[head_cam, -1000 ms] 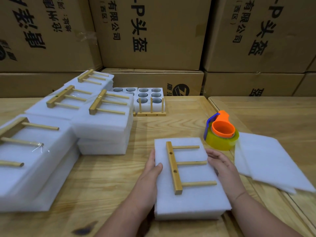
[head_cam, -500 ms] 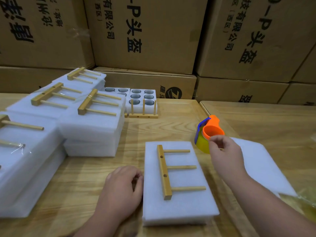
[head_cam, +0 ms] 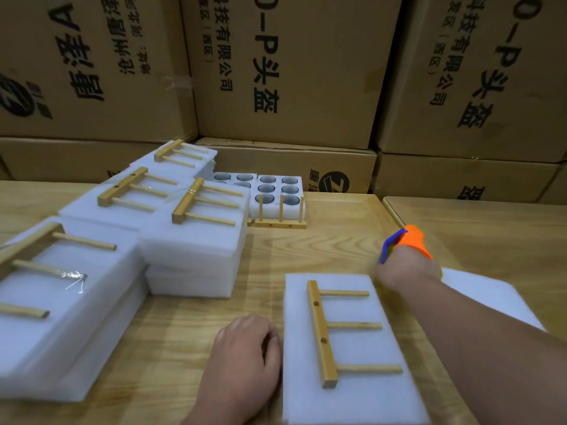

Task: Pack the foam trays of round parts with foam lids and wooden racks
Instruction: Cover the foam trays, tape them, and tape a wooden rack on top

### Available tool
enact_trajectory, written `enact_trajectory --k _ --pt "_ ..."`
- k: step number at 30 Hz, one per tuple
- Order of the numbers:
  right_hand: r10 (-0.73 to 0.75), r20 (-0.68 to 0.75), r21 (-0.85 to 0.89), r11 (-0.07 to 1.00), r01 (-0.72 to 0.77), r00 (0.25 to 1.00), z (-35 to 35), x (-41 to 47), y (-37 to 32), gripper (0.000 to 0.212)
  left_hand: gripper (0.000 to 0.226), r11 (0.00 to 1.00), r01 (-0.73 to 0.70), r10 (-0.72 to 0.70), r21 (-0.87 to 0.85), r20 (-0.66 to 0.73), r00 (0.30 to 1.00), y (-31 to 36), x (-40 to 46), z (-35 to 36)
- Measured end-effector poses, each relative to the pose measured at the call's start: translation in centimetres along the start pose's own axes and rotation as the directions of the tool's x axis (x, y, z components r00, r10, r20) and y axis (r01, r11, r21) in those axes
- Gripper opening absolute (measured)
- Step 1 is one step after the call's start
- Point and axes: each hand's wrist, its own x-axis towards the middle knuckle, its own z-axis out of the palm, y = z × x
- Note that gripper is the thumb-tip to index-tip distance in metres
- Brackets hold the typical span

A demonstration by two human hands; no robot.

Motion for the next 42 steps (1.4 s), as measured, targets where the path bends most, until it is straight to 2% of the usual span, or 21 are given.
enact_trajectory --k 2,6,8,10,12,14,16,18,20,21,22,24,26,27,29,31,32,35,37,40,42 --pt "-0.040 -0.099 0.079 0.996 0.048 0.994 0.4 -0.2 0.7 0.072 0.010 1.000 0.004 -0.004 0.003 0.004 1.000 0.0 0.0 -0.1" --pt "-0.110 -0.124 0.089 0.989 0.122 0.986 -1.1 -1.1 1.6 0.071 0.011 1.000 0.017 -0.017 0.008 0.000 1.000 -0.1 0.0 -0.2" --pt "-0.195 -0.171 0.104 0.971 0.215 0.966 -2.7 -2.1 1.4 0.037 0.015 1.000 0.019 -0.019 -0.005 0.006 1.000 -0.2 0.1 -0.2" --pt "-0.257 -0.212 0.271 0.911 0.310 0.943 -4.2 -3.6 1.3 0.017 0.023 0.999 0.022 -0.022 -0.032 0.003 1.000 -0.2 0.1 -0.3" --pt "-0.297 -0.238 0.502 0.777 0.379 0.925 -5.9 -6.3 1.0 0.012 0.022 0.994 0.052 -0.053 -0.093 -0.014 0.998 -0.2 0.1 -0.5" --pt "-0.314 -0.217 0.730 0.576 0.367 0.924 -7.7 -9.8 0.7 0.019 0.012 0.980 0.102 -0.107 -0.171 -0.022 0.994 -0.3 0.1 -0.7" --pt "-0.326 -0.169 0.896 0.342 0.283 0.930 -8.7 -12.9 0.5 0.034 0.009 0.952 0.129 -0.144 -0.279 -0.032 0.989 -0.5 -0.1 -0.6" --pt "-0.367 -0.090 0.986 0.100 0.136 0.926 -9.2 -15.1 0.1 0.033 0.010 0.913 0.153 -0.182 -0.379 -0.042 0.982 -0.3 -0.4 -0.8" --pt "-0.427 -0.009 0.991 -0.125 -0.049 0.904 -9.4 -17.2 -0.3 0.029 0.012 0.861 0.170 -0.245 -0.479 -0.099 0.964 0.3 -0.9 -1.2" --pt "-0.454 0.029 0.970 -0.204 -0.136 0.891 -9.5 -18.1 -0.6 0.032 0.012 0.827 0.165 -0.284 -0.537 -0.146 0.948 0.7 -1.1 -1.6" --pt "-0.468 0.069 0.939 -0.269 -0.216 0.881 -9.5 -18.8 -0.7 0.036 0.020 0.791 0.149 -0.324 -0.594 -0.199 0.925 1.4 -1.3 -2.1" --pt "-0.485 0.154 0.853 -0.374 -0.363 0.861 -9.4 -19.7 -0.7 0.042 0.016 0.677 0.055 -0.386 -0.734 -0.290 0.876 3.4 -1.5 -3.2" --pt "-0.515 0.210 0.762 -0.446 -0.469 0.831 -9.3 -20.2 -0.6 0.047 0.014 0.556 0.003 -0.410 -0.831 -0.271 0.871 5.8 -1.5 -4.7" --pt "-0.529 0.218 0.728 -0.471 -0.498 0.820 -9.3 -20.5 -0.6 0.050 0.022 0.493 0.031 -0.411 -0.869 -0.201 0.889 7.0 -1.5 -5.5" --pt "-0.574 0.200 0.676 -0.506 -0.536 0.794 -9.2 -21.1 -0.6 0.051 0.052 0.319 0.199 -0.401 -0.927 0.058 0.914 9.3 -1.6 -6.6" --pt "-0.635 0.182 0.638 -0.505 -0.581 0.751 -9.3 -21.9 -0.7 0.049 0.076 0.165 0.381 -0.312 -0.910 0.318 0.895 11.3 -1.8 -7.7" --pt "-0.670 0.181 0.635 -0.480 -0.605 0.720 -9.2 -22.3 -0.8 0.051 0.079 0.121 0.424 -0.257 -0.897 0.385 0.886 12.1 -2.0 -8.0" --pt "-0.756 0.212 0.665 -0.353 -0.659 0.619 -8.7 -23.1 -0.6 0.067 0.059 0.040 0.398 -0.186 -0.917 0.384 0.904 13.1 -2.2 -8.0" --pt "-0.753 0.245 0.700 -0.299 -0.649 0.611 -8.3 -23.3 -0.1 0.073 0.051 -0.029 0.381 -0.169 -0.924 0.380 0.909 13.0 -2.1 -7.8" --pt "-0.774 0.294 0.665 -0.256 -0.702 0.561 -8.1 -22.9 0.8 0.079 0.055 -0.048 0.391 -0.175 -0.919 0.393 0.903 12.4 -2.0 -7.2" --pt "-0.781 0.304 0.635 -0.260 -0.727 0.545 -8.3 -22.5 0.9 0.074 0.063 -0.043 0.413 -0.134 -0.910 0.415 0.900 11.7 -2.0 -6.8"
